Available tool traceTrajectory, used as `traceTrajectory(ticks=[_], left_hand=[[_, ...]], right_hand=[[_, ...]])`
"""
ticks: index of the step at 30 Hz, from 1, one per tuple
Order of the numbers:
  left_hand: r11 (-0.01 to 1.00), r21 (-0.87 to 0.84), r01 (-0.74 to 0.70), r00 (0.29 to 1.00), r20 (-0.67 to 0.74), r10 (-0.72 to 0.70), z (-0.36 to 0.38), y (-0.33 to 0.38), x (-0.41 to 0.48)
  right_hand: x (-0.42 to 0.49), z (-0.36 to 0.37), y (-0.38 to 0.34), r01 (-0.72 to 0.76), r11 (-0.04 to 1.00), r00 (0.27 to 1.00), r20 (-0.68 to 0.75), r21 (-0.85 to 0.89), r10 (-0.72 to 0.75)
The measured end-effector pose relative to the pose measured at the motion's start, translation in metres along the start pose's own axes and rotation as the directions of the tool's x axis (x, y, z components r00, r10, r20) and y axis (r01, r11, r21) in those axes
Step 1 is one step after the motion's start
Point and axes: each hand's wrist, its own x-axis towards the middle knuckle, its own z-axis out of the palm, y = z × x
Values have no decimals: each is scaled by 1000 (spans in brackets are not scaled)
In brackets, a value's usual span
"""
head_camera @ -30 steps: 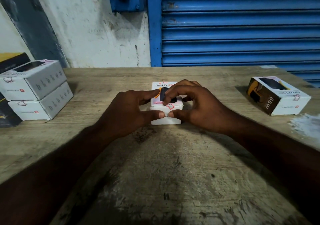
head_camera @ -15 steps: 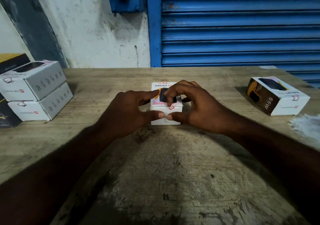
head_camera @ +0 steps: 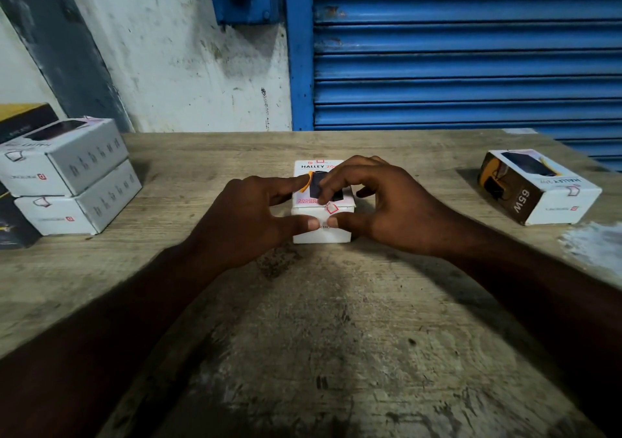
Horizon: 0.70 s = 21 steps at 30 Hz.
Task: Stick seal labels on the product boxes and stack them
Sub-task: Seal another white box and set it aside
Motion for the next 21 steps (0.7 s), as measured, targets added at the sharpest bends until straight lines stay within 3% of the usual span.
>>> traceTrajectory(ticks=[21], left_hand=[[1000, 0, 12, 1000, 4, -12, 0, -1, 0]], right_hand=[[0, -1, 3, -115, 983, 993, 31, 146, 111]])
